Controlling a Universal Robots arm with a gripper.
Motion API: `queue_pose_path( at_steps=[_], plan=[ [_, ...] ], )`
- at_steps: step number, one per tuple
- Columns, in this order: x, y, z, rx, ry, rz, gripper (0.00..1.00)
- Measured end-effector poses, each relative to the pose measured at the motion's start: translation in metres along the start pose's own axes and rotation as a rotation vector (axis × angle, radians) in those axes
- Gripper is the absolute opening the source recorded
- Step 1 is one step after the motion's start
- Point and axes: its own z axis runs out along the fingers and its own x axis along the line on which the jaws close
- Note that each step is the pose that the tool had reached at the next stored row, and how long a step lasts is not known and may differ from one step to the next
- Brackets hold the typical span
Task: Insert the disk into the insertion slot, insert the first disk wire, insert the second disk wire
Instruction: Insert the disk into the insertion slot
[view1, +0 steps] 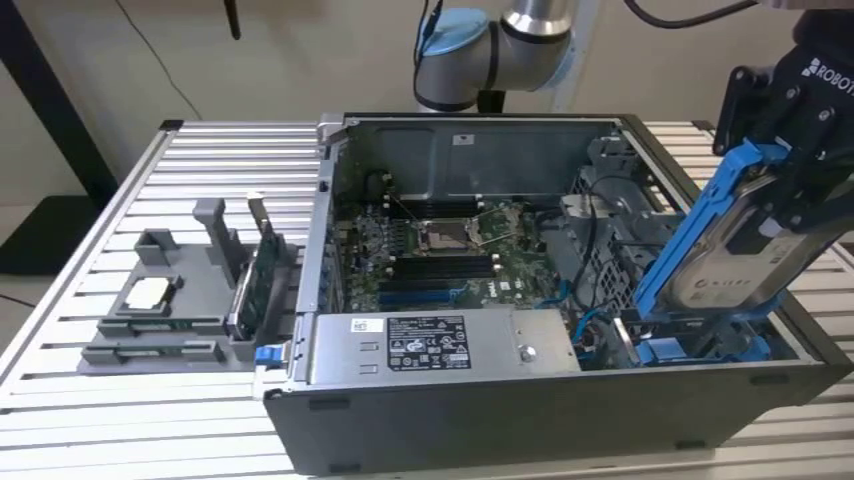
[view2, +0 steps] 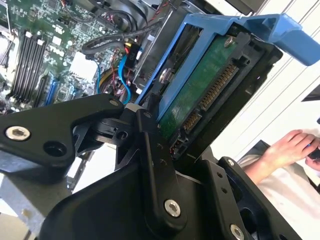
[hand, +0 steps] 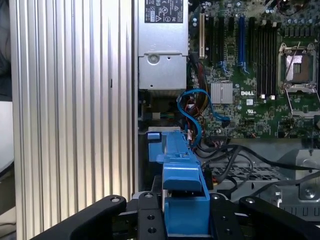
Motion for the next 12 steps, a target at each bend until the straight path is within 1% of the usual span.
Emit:
queue_pose_path(
  at_steps=[12],
  plan=[
    [-0.0001,-0.0002,0.0051,0.0,-0.0002,0.005,0.33]
  ],
)
